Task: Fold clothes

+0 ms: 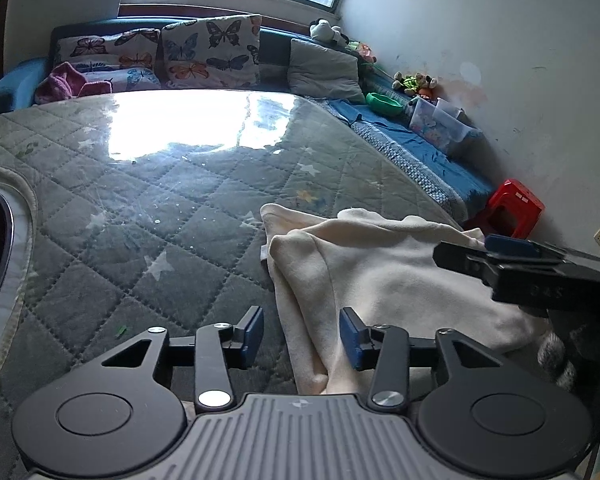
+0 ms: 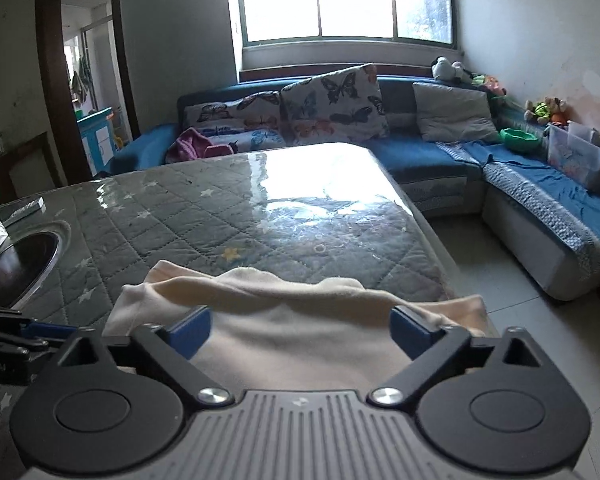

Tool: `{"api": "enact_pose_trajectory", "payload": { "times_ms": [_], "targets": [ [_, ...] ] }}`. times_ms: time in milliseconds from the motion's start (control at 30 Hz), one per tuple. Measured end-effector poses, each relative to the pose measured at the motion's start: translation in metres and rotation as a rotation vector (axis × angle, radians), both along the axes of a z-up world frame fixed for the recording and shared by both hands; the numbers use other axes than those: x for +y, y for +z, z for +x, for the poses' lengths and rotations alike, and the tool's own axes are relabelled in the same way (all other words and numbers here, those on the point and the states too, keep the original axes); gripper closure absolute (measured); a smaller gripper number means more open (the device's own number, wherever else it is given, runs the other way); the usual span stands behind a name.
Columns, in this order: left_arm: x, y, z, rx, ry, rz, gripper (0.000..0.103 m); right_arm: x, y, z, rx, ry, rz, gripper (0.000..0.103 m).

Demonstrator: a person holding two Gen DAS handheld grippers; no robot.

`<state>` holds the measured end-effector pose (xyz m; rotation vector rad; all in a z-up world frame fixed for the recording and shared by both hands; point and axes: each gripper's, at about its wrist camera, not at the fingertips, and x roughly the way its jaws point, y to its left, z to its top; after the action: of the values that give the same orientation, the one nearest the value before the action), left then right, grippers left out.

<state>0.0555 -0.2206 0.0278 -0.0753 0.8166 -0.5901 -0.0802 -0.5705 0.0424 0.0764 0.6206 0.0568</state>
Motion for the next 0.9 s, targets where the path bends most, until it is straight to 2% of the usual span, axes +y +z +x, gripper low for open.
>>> {"api": "enact_pose_trajectory", "payload": {
  "times_ms": [233, 300, 433, 500, 700, 900],
  "targets": [
    [0.004, 0.007, -0.012, -0.032, -0.017, 0.003, 0.043, 0.005, 0.004, -0.029, -0.044, -0.039, 0.018, 0.0],
    [0.005, 0.008, -0.017, -0.048, -0.024, 0.013, 0.035, 0.006, 0.004, -0.036, -0.051, -0.055, 0.027, 0.0],
    [0.007, 0.01, -0.026, -0.07, -0.033, 0.021, 0.026, 0.011, 0.0, -0.046, -0.044, -0.088, 0.019, 0.0],
    [0.007, 0.01, -0.031, -0.082, -0.036, 0.026, 0.016, 0.013, -0.001, -0.053, -0.053, -0.104, 0.024, 0.0],
    [0.009, 0.01, -0.044, -0.103, -0.04, 0.041, 0.005, 0.016, -0.001, -0.07, -0.077, -0.151, 0.053, 0.0],
    [0.016, 0.011, -0.056, -0.107, -0.046, 0.032, 0.0, 0.022, -0.002, -0.085, -0.097, -0.173, 0.052, 0.0]
  ]
}}
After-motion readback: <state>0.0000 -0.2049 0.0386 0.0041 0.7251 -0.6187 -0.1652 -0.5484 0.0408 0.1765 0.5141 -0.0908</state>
